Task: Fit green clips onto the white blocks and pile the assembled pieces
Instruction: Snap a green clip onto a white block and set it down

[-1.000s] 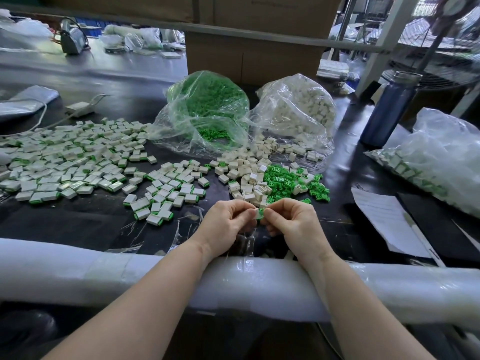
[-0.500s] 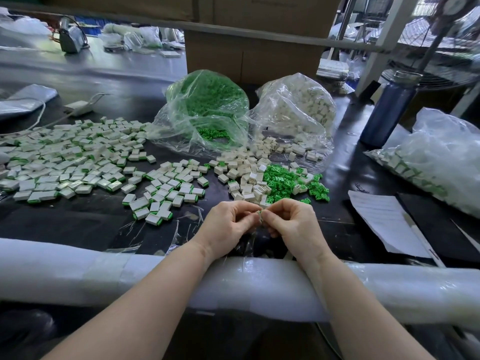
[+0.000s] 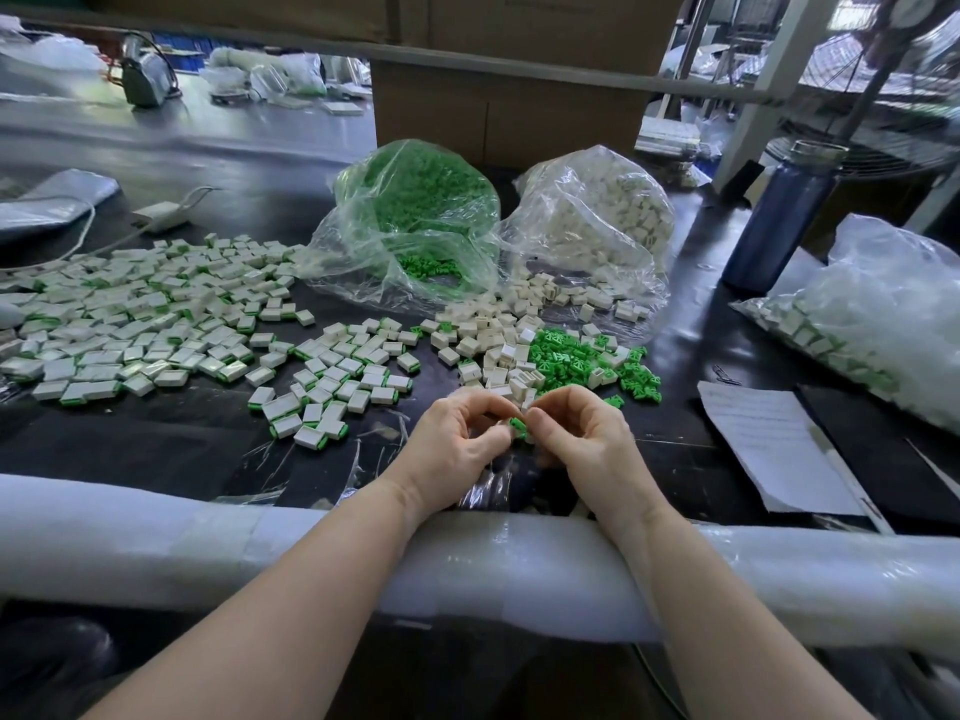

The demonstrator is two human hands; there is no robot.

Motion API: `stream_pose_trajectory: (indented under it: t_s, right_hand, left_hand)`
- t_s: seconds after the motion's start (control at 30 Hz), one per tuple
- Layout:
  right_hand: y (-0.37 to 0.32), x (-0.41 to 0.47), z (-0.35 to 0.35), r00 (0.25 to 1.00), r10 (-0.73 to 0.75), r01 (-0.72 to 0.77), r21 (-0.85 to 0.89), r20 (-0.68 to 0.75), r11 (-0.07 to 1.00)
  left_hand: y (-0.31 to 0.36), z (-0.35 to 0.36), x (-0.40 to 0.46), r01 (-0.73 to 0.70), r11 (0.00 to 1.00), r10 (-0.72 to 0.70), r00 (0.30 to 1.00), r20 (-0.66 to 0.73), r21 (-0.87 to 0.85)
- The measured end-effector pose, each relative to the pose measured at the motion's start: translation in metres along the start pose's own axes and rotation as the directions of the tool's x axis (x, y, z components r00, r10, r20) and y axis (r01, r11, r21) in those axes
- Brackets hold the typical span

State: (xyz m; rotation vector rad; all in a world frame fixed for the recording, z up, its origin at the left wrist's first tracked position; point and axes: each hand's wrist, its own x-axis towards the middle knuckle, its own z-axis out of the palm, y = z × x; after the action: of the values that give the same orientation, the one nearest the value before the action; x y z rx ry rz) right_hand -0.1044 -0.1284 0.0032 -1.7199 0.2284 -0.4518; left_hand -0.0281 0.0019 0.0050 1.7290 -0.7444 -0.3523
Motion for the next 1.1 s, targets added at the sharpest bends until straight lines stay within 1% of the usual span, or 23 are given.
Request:
stream_pose_trajectory:
  t_s: [0.07,0.13,0.23,0.5,0.73,1.1]
  right_hand:
    - [0.0009,0.0008,0.0017,0.997,0.042,-0.045,0.061,0.057,0.997]
    - [0.0001,0.0007,0.0032,0.986,0.075,-0.092,0.117,0.147,0.989]
    - [-0.0016,0.0005,0.0038,0.972,0.084,-0.112,0.115,0.22,0.987]
    - [0.0007,0.0019,0.0013,0.975,0.12,-0.135,0.072,0.185,0.988]
    - [-0.001,0.0008,0.0009,0.978,0.14,-0.151,0.06,0.152,0.987]
    - [0.0011,0.002,0.0008,0.982,0.14,-0.147,0.055,0.125,0.988]
  left_hand:
    - [0.0008,-0.0004,-0.0001,-0.025,1.0,0.025,1.0,-0.003,-0.01]
    - [0.0016,0.0006,-0.0003,-0.027,0.999,0.027,0.999,0.02,-0.02]
    - [0.0022,0.0021,-0.0006,-0.035,0.999,0.035,0.997,0.062,-0.003]
    - [0.0033,0.0043,-0.0012,-0.042,0.997,0.033,0.991,0.131,0.061]
    - [0.0016,0.0055,-0.0007,-0.08,0.992,0.065,0.987,0.146,0.097]
    - [0.0017,0.0058,-0.0005,-0.087,0.991,0.07,0.985,0.16,0.103]
